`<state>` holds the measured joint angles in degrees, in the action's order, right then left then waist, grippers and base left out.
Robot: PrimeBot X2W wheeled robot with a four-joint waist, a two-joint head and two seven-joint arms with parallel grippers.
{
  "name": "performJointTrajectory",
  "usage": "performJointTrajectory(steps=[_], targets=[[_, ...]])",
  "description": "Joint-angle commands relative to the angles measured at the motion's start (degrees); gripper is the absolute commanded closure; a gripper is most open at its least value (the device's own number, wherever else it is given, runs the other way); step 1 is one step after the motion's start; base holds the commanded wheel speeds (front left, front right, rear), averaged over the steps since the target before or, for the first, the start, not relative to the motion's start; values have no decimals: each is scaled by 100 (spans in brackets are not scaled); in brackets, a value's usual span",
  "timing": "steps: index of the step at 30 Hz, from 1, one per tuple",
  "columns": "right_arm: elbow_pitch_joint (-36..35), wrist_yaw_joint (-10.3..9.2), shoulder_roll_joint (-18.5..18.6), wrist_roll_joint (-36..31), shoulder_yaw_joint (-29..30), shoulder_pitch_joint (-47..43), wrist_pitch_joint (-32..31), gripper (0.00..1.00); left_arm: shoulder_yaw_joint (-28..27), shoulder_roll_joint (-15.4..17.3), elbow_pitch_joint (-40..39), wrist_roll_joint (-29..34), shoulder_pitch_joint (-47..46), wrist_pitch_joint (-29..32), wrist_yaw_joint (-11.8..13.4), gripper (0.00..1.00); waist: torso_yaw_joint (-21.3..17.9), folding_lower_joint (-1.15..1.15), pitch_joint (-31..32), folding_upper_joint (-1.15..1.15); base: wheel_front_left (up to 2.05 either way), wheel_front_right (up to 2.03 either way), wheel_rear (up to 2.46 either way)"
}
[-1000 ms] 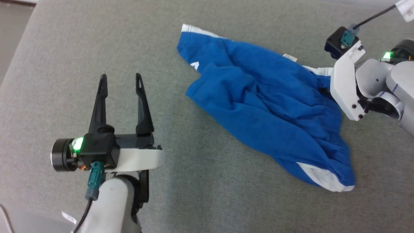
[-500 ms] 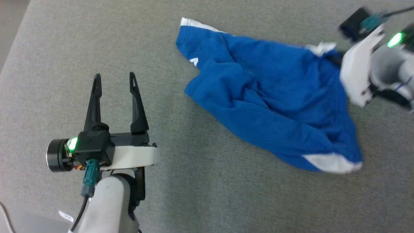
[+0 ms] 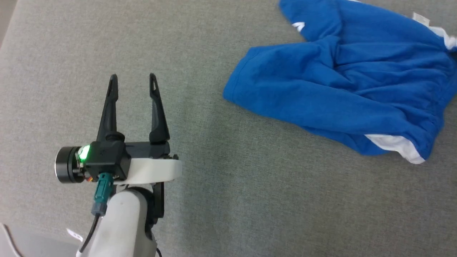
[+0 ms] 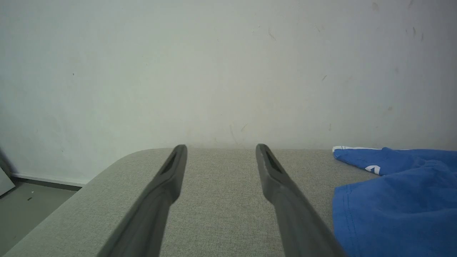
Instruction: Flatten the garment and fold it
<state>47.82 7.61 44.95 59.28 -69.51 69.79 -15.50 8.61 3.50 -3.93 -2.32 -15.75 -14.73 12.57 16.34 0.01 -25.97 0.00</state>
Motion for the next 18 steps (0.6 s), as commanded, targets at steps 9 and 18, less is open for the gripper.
performJointTrajectory(steps=[9, 18], targets=[[361, -12, -288, -103, -8, -210, 958, 0, -147, 26, 206, 106, -73, -27, -102, 0, -167, -1, 261, 0, 0, 0, 0], [275, -12, -353, -895, 18, -263, 2839, 0, -423, 326, 256, 175, -56, -27, -173, 0, -586, -1, 867, 0, 0, 0, 0]])
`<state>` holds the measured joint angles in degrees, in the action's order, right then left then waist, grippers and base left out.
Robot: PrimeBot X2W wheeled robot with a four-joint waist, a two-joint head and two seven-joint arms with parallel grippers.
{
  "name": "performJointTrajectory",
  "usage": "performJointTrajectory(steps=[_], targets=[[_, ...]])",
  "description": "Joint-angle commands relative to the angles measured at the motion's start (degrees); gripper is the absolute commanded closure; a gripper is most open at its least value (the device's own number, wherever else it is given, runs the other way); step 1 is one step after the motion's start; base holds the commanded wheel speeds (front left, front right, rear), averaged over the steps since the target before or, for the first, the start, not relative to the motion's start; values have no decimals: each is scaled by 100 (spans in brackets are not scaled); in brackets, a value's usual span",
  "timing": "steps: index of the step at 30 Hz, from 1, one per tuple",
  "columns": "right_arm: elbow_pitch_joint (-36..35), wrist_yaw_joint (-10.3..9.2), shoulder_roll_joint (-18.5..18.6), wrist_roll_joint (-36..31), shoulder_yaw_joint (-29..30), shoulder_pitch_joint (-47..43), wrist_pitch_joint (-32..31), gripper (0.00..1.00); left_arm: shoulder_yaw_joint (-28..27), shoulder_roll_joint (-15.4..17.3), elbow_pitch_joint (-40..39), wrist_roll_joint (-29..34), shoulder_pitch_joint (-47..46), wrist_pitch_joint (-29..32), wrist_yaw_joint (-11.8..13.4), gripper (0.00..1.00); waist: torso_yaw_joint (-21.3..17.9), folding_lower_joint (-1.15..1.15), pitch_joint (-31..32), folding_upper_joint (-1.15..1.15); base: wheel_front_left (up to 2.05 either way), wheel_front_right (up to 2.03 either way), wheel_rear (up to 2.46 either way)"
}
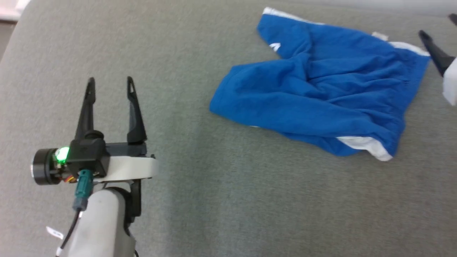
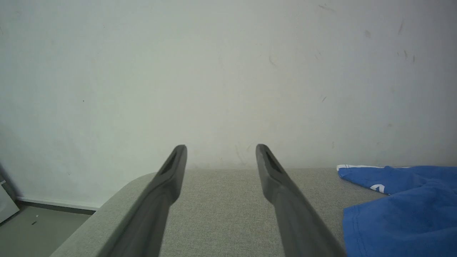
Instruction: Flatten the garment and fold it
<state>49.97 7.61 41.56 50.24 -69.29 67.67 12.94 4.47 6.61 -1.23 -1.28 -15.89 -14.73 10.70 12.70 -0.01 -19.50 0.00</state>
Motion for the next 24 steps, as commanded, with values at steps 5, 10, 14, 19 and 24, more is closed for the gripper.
performJointTrajectory(steps=[5, 10, 14, 19, 24], targets=[[-959, -12, 202, -118, -104, -218, -46, 0, -112, 102, -52, 93, 190, -27, 73, 0, -466, 1, 430, 0, 0, 0, 0], [-2873, -12, 880, 414, -309, -383, -1454, 0, -133, 115, -65, 84, 439, -27, 108, 0, -579, 1, 579, 0, 0, 0, 0], [-4071, -12, 1491, 741, -371, -440, -2743, 0, -100, 84, -67, 73, 525, -27, 110, 0, -553, 1, 604, 0, 0, 0, 0], [-4650, -12, 1698, 936, -398, -743, -3861, 0, -55, 46, -41, 61, 511, -27, 89, 0, -467, 1, 575, 0, 0, 0, 0], [-4489, -12, 1404, 963, -403, -1055, -4013, 0, -3, -6, -26, 55, 443, -27, 75, 0, -344, 1, 436, 0, 0, 0, 0]])
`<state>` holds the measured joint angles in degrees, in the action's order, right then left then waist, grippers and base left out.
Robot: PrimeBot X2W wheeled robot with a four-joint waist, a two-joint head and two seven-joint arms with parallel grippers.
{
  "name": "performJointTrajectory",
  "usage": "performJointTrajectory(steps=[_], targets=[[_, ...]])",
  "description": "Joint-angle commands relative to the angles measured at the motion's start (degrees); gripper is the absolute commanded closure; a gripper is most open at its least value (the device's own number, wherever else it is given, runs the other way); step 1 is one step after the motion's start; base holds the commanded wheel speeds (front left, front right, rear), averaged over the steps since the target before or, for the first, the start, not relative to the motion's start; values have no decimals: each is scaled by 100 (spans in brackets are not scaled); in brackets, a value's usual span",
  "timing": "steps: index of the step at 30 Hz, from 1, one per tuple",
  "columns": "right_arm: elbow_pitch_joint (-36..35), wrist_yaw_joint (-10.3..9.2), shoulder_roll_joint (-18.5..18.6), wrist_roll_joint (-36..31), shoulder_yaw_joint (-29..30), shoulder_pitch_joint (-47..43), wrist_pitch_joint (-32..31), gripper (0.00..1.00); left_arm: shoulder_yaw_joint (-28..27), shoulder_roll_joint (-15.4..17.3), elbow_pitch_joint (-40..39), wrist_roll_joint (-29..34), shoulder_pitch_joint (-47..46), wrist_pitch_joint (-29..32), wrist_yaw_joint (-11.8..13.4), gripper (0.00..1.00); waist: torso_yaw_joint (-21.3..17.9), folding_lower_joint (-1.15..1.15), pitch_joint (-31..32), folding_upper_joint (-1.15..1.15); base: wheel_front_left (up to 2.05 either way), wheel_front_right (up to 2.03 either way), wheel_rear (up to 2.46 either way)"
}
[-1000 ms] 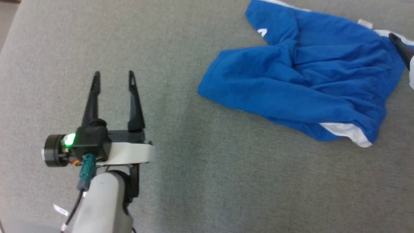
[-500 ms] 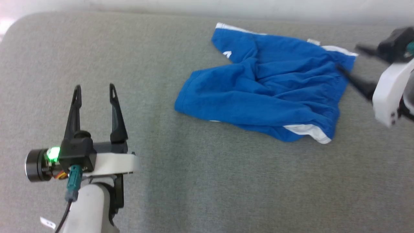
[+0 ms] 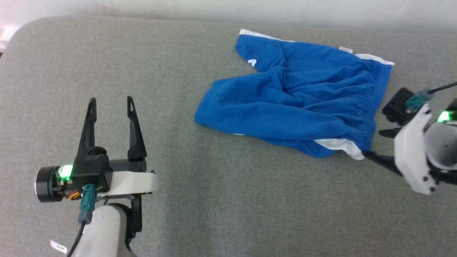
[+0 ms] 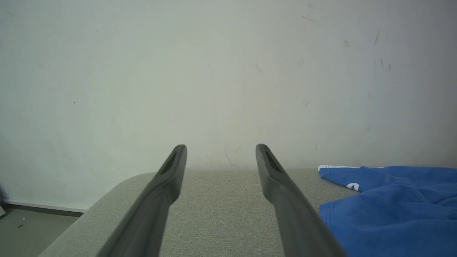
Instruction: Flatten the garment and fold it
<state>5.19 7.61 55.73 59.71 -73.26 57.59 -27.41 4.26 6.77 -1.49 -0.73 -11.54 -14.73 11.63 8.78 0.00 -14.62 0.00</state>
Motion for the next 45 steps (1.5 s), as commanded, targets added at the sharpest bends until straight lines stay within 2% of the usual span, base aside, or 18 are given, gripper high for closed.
performJointTrajectory(steps=[1, 8, 12, 13, 14, 19, 25, 28, 32, 35, 36, 39, 42, 45], targets=[[95, -12, -101, -18, -6, -83, 53, 0, 30, -32, 5, 2, -9, -27, -19, 0, 70, 0, -85, 0, 0, 0, 0], [917, -12, -772, -243, -8, -416, 204, 0, 101, -92, 69, 7, -118, -27, -26, 0, 201, 0, -278, 0, 0, 0, 0], [1119, -12, -963, -507, -8, -663, 207, 0, 123, -113, 107, 7, -130, -27, -23, 0, 223, 0, -311, 0, 0, 0, 0], [1141, -12, -983, -583, -8, -683, 286, 59, 115, -114, 112, 7, -126, -27, -18, 0, 212, 0, -315, 0, 0, 0, 0], [1163, -12, -998, -627, -8, -703, 383, 100, 105, -112, 117, 6, -120, -27, -13, 0, 197, 0, -311, 0, 0, 0, 0], [1128, -12, -915, -796, -8, -722, 1049, 100, 43, -56, 207, -6, -91, -27, -37, 0, 76, 0, -174, 0, 0, 0, 0], [712, -12, -529, -952, 13, -772, 1853, 100, 69, 263, 395, 42, -380, -27, -322, 0, -95, 0, 76, 0, 0, 0, 0], [457, -12, -309, -1004, 100, -841, 2093, 100, 113, 487, 575, 45, -686, -27, -570, 0, -185, 0, 179, 0, 0, 0, 0], [246, -12, -130, -1046, 246, -1029, 2255, 100, 380, 706, 1244, -47, -1170, 25, -1171, 0, -274, 0, 282, 0, 0, 0, 0], [151, -12, -71, -1061, 330, -1282, 2287, 100, 650, 764, 1675, -120, -1640, 388, -1585, 0, -306, 0, 315, 0, 0, 0, 0], [151, -12, -71, -1061, 330, -1282, 2287, 100, 650, 764, 1675, -120, -1640, 388, -1585, 0, -306, 0, 315, 0, 0, 0, 0], [62, -12, -93, -1079, 409, -1572, 2292, 100, 977, 765, 2065, -306, -2091, 864, -1815, 0, -361, 0, 317, 0, 0, 0, 0], [38, -12, -208, -1135, 482, -1807, 2299, 100, 1393, 779, 2490, -710, -2450, 1504, -1899, 0, -470, 0, 296, 0, 0, 0, 0], [89, -12, -355, -1263, 544, -1940, 2296, 100, 2379, 1000, 2826, -1379, -2785, 2221, -1908, 0, -585, 0, 266, 0, 0, 0, 0]])
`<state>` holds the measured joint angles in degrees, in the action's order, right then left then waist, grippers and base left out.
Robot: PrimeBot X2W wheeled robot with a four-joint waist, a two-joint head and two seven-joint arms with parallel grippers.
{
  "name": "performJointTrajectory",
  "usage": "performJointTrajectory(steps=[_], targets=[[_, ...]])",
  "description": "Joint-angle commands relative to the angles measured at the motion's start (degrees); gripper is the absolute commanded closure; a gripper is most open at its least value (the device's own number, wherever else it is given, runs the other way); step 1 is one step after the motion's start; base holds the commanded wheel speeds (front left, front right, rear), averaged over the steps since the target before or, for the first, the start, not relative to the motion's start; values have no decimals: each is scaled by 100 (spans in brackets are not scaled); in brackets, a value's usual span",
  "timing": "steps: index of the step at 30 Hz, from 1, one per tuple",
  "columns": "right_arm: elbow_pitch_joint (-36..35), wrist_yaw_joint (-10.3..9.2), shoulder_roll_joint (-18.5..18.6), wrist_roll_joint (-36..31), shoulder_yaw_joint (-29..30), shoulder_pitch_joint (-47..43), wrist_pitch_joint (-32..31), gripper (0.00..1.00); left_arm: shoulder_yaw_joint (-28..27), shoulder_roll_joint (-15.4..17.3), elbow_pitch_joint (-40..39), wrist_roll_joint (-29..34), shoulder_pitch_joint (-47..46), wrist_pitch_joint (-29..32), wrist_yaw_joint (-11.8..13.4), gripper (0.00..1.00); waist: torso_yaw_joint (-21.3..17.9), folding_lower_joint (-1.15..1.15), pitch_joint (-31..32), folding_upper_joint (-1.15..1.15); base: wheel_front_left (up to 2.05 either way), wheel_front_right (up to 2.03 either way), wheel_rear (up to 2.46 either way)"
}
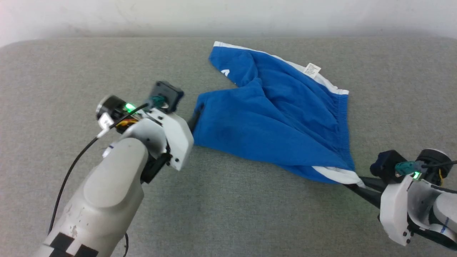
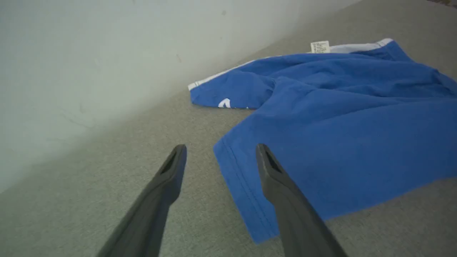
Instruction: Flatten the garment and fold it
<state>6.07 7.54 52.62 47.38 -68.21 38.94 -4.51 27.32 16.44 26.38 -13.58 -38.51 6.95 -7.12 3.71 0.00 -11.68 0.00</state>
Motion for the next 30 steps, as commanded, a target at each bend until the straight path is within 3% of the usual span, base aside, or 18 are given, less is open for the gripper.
performJointTrajectory(steps=[1, 6, 11, 22, 23, 24, 30], targets=[[25, -5, -92, -56, 60, -105, 13, 100, 407, 121, 111, -395, -187, 305, -33, 0, -112, 0, -39, 0, 0, 0, 0], [92, -5, -277, -213, 115, -91, 0, 100, 1959, 717, 78, -1819, -648, 1578, -35, 0, -274, 0, -124, 0, 0, 0, 0], [146, -5, -401, -333, 159, -12, 26, 100, 2890, 1124, -58, -2629, -1071, 2197, -35, 0, -363, 0, -240, 0, 0, 0, 0], [203, -5, -645, -489, 81, 253, 53, 100, 3968, 1099, 692, -3235, -1527, 2492, -36, 0, -511, 0, -533, 0, 0, 0, 0], [212, -5, -657, -493, 75, 272, 68, 100, 4006, 1071, 737, -3316, -1533, 2440, -36, 13, -514, 0, -547, 0, 0, 0, 0], [223, -5, -662, -491, 67, 283, 79, 100, 4034, 1047, 776, -3397, -1542, 2382, -36, 100, -509, 0, -553, 0, 0, 0, 0], [281, -5, -618, -506, 43, 302, 169, 100, 4257, 1164, 667, -3611, -1742, 1806, -36, 100, -384, 0, -453, 0, 0, 0, 0]])
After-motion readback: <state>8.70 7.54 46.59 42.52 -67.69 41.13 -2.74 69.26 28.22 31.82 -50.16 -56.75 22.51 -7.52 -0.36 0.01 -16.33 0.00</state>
